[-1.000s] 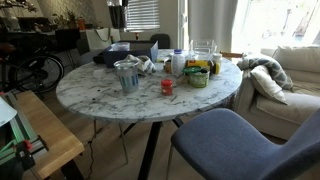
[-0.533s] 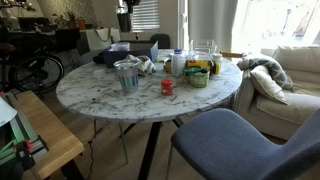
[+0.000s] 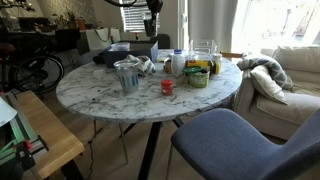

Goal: Move the clear cup to the right side of the box

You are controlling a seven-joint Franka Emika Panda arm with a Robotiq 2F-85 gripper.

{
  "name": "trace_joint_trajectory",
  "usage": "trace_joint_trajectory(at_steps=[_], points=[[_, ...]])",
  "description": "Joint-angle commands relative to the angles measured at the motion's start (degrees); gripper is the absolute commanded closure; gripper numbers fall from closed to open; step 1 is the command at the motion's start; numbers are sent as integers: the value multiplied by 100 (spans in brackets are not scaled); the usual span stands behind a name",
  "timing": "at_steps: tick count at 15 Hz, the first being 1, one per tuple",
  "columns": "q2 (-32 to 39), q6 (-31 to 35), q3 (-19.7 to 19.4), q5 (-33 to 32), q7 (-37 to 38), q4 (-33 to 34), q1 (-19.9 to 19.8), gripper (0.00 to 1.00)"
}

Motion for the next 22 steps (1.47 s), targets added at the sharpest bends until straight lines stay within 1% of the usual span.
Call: trace_joint_trajectory(at_steps=[1,5,10,17,22], points=[[811,228,-13,17,907,843,-120,99],[1352,518,-41,-100,1568,1202,-141,99],[1890,648,-85,-159,2090,1498,-168,99],[2407,1200,-233,-402,2693,1599,-26,99],[2600,1216,-256,-625,2896,1637,36,99]])
